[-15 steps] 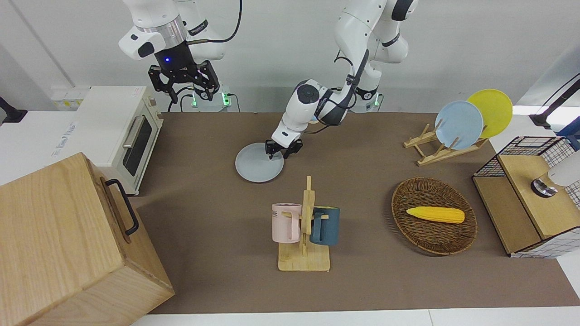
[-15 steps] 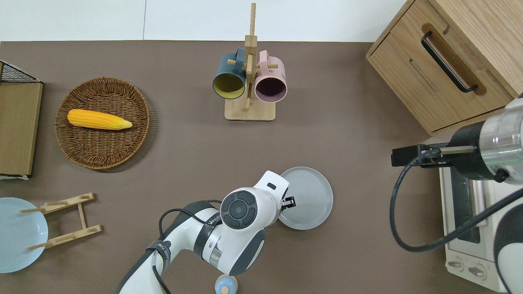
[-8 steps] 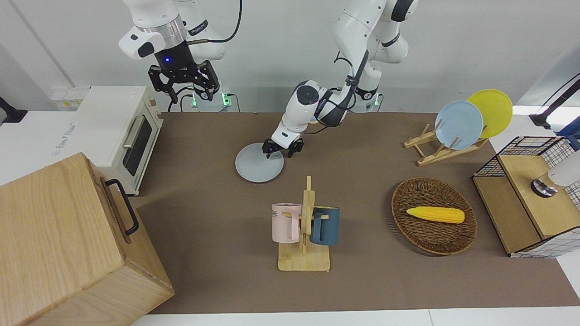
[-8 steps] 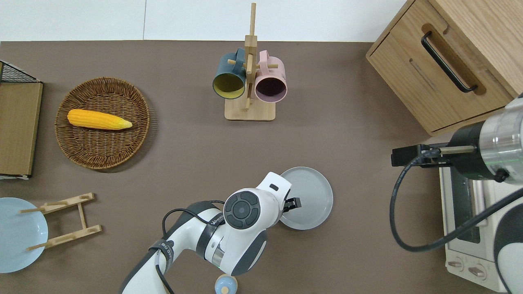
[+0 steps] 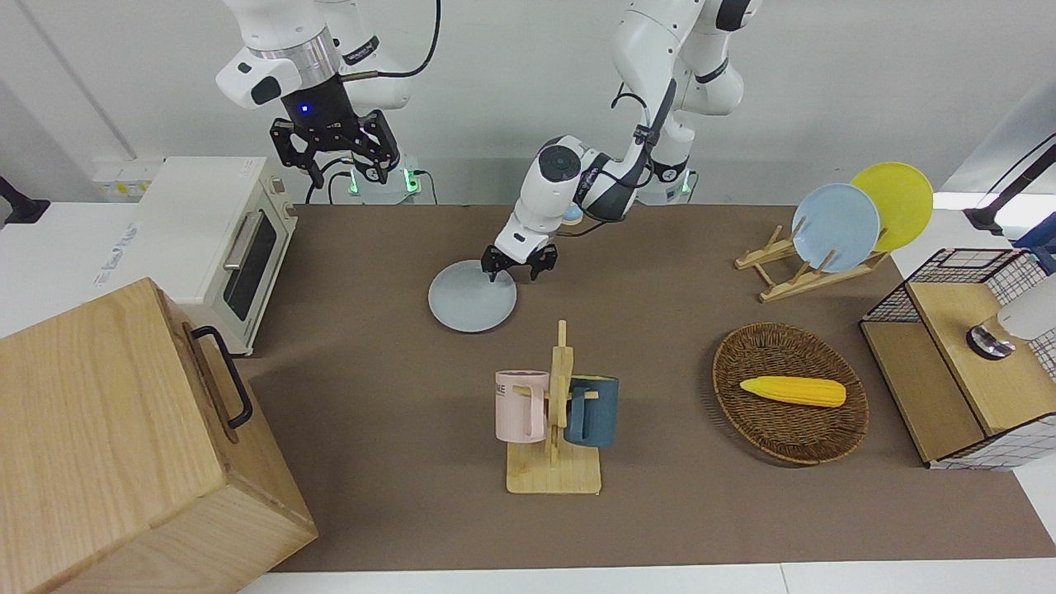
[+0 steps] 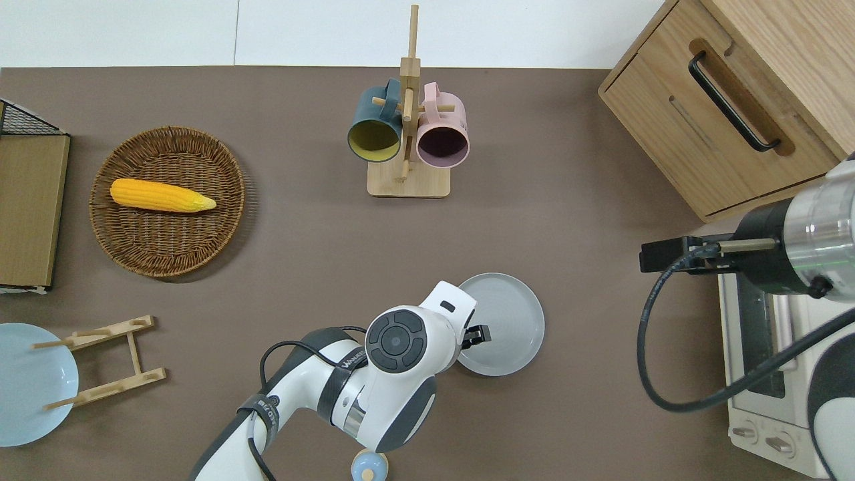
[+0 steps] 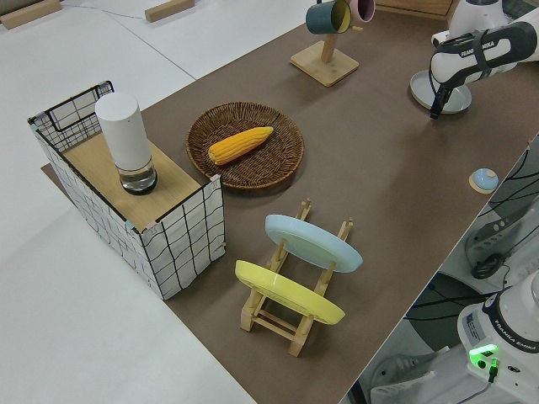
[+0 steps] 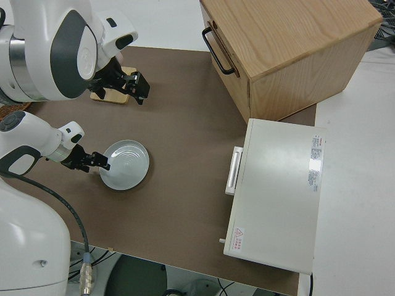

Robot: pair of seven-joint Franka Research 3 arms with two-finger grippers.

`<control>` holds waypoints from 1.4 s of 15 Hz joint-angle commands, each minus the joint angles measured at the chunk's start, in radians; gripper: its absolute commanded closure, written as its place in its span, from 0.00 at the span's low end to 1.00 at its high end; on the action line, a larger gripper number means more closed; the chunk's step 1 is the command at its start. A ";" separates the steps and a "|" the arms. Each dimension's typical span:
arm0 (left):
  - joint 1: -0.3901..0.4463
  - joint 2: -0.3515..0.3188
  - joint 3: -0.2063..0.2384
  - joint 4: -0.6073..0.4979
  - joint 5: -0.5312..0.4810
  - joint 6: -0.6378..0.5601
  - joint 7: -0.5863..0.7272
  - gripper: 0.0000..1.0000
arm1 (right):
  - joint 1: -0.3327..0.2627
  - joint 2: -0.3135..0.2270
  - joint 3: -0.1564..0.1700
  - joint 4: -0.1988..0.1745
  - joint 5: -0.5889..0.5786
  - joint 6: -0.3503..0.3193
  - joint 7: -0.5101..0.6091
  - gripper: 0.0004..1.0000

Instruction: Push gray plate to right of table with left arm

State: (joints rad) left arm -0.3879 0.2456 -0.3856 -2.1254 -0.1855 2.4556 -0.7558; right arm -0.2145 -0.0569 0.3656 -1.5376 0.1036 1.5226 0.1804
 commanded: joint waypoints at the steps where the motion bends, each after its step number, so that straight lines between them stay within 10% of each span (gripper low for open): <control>1: 0.006 -0.037 0.014 -0.005 0.058 -0.033 0.000 0.02 | -0.006 0.006 0.003 0.014 0.016 -0.005 0.002 0.00; 21: 0.280 -0.301 0.030 -0.005 0.098 -0.421 0.306 0.01 | -0.006 0.006 0.004 0.014 0.016 -0.005 0.002 0.01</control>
State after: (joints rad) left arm -0.1606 -0.0021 -0.3501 -2.1221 -0.1010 2.0985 -0.5204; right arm -0.2145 -0.0569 0.3656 -1.5376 0.1036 1.5226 0.1804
